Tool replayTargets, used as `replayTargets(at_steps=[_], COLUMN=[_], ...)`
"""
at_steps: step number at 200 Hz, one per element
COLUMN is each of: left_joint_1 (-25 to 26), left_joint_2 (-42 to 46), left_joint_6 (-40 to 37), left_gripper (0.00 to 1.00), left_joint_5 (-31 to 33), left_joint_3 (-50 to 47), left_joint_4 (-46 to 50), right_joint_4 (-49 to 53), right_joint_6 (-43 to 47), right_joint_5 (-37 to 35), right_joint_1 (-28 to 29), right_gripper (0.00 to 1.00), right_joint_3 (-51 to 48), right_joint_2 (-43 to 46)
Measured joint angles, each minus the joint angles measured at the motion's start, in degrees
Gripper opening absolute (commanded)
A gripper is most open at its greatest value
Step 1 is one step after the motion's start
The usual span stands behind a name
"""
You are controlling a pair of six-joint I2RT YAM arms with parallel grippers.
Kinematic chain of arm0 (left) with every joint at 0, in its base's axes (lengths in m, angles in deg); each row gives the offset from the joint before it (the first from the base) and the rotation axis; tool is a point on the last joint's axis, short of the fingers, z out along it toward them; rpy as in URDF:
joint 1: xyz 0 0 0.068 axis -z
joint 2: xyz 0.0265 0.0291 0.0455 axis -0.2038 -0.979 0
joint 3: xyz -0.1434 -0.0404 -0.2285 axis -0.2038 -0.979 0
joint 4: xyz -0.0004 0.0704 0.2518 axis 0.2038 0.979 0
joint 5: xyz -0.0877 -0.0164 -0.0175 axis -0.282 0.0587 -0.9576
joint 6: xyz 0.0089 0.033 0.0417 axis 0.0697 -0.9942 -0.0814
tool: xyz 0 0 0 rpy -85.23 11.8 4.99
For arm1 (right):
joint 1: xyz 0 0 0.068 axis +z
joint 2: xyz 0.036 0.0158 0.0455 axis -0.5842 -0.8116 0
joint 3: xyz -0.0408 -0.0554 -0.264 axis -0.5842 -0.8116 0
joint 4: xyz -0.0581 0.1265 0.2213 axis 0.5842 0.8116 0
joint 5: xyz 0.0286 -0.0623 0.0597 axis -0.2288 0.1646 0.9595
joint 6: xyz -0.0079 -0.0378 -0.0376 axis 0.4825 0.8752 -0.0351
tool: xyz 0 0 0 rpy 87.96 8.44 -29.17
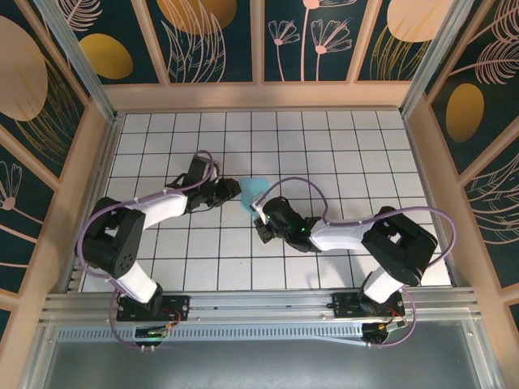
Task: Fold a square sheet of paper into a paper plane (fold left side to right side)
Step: Third fold the triangle at the center of the table.
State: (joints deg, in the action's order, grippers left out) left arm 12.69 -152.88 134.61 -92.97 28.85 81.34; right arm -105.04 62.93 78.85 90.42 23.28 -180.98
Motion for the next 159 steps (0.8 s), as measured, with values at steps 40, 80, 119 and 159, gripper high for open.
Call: replayTargets(at_steps=[40,80,119,159], left_joint_1=[-0.76,-0.24,1.79,3.32], left_joint_2=[-0.09,-5.31,-12.13,-16.17], left_joint_6=[-3.63,-5.64,-7.45,-8.87], left_gripper=[0.10,0.05,0.03,0.01], left_joint_5=[-1.60,-5.27,-7.21,-7.23], left_joint_3=[3.30,8.04,12.44,14.27], left_joint_4=[1.46,1.44,1.55,1.75], right_joint_4=[0.52,0.85,1.09,1.46], right_joint_6=[-1.92,-3.17,-4.26,-4.76], right_joint_5=[8.20,15.47,20.31,23.30], right_joint_1=[-2.67,-4.98,-7.08,-7.54], right_gripper=[0.00,0.00,0.00,0.00], right_joint_3=[0.00,0.00,0.00,0.00], right_joint_2=[0.00,-0.48,-1.62,-2.19])
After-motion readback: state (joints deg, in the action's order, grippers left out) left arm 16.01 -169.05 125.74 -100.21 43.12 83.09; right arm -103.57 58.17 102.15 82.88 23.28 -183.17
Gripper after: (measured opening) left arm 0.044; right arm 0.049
